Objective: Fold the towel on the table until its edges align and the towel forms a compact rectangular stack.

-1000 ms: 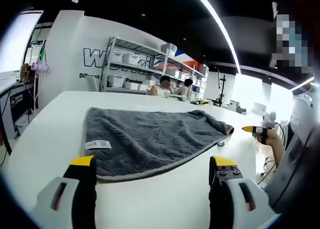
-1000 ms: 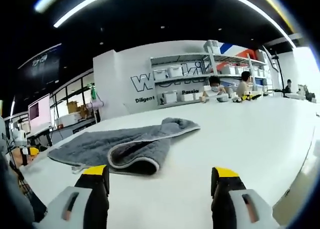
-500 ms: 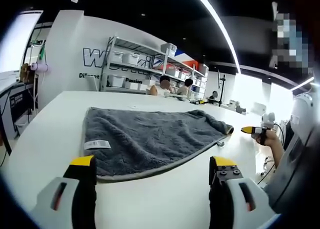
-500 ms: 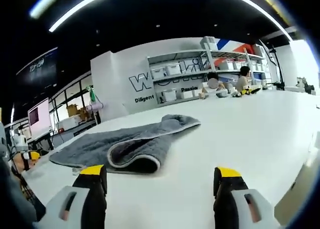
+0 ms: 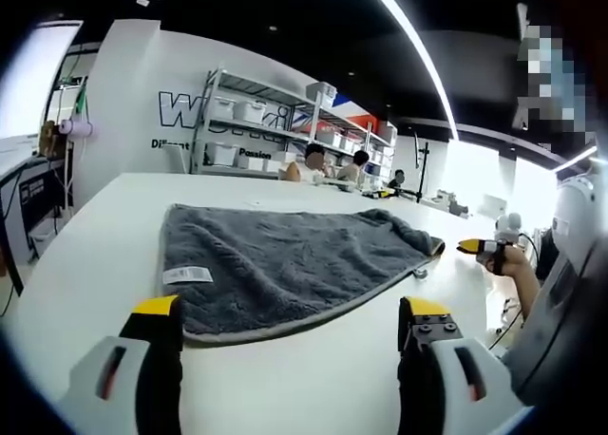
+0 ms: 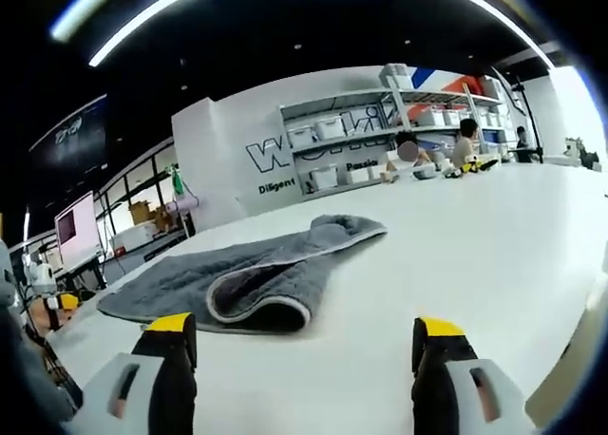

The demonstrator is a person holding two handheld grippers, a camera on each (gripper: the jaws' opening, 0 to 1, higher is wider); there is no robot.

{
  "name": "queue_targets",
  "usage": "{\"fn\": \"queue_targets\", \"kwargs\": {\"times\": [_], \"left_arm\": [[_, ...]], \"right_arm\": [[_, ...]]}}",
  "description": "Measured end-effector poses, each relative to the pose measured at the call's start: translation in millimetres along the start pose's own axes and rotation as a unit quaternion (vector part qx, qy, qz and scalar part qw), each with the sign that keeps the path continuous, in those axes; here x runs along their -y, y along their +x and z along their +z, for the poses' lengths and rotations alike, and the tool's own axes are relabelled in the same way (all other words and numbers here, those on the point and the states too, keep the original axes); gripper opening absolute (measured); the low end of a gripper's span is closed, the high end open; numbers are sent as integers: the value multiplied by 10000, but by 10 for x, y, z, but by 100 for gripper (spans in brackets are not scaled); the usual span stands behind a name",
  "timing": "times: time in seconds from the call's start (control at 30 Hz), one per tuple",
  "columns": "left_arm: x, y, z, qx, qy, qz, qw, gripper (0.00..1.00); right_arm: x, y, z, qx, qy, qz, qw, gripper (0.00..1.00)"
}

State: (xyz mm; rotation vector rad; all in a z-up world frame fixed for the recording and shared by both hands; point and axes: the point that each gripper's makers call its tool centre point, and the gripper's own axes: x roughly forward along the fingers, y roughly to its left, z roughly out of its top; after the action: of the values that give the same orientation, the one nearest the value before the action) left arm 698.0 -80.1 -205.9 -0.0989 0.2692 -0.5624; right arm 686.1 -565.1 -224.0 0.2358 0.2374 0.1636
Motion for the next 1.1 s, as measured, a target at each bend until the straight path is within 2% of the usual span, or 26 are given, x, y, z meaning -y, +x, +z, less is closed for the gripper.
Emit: {"fn": "queue_targets", "kwargs": {"times": [0.1, 0.4, 0.67, 0.8, 0.9, 1.0, 1.1], "left_arm": [[-11, -5, -5, 7, -13, 11, 10000, 99], [-29, -16, -12, 20, -18, 28, 10000, 99], [-42, -36, -20, 28, -33, 69, 10000, 99], [-51, -43, -23, 29, -39, 97, 9999, 99], [-46, -48, -17, 28, -27, 98, 9999, 99], [-54, -61, -8, 32, -16, 121, 9999, 99], [-71, -69, -13, 21, -13, 156, 9999, 99]], "right_arm": [[-21, 59, 25, -22, 16, 50, 10000, 99], [-168, 311, 172, -251, 113, 684, 9973, 99], [-136, 598, 400, -377, 382, 1185, 9915, 99], [-74, 764, 473, -469, 472, 1297, 9893, 99], [-45, 897, 528, -546, 1009, 1488, 9822, 99], [-52, 1001, 592, -602, 1685, 1735, 9684, 98], [-32, 1088, 622, -614, 1923, 1760, 9635, 97]]}}
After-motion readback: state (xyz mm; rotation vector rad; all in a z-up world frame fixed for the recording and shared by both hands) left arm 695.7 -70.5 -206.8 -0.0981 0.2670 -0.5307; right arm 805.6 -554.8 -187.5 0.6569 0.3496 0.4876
